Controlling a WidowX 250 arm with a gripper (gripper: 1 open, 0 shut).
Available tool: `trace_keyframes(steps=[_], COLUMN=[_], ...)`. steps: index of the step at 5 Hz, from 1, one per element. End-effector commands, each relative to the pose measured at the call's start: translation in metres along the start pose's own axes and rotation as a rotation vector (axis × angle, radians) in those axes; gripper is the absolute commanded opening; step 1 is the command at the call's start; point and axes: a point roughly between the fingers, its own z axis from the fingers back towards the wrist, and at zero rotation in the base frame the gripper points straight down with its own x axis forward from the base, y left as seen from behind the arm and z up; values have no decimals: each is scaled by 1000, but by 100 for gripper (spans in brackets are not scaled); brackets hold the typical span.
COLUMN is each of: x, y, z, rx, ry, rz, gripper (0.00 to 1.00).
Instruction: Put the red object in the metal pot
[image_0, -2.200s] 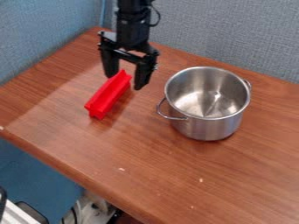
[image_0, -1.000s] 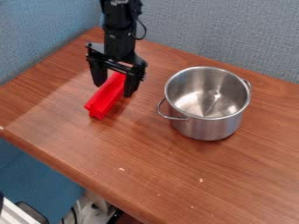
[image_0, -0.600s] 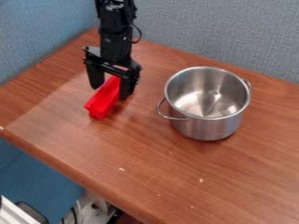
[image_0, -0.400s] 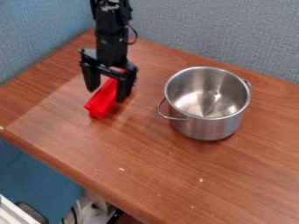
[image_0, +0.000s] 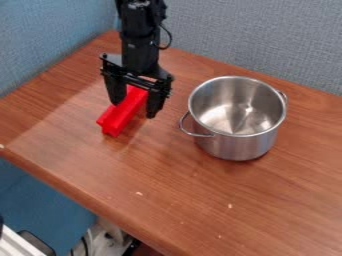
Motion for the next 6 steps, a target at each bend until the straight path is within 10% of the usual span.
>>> trace_keyframes(steps=[1, 4, 5, 6], x=[6, 8, 5, 0], y=[3, 46, 42, 36], z=[5, -31, -33, -33], rx=[11, 18, 19, 22], ry=[-47, -1, -5, -6], rz=[30, 139, 161, 182], gripper=[100, 100, 0, 0])
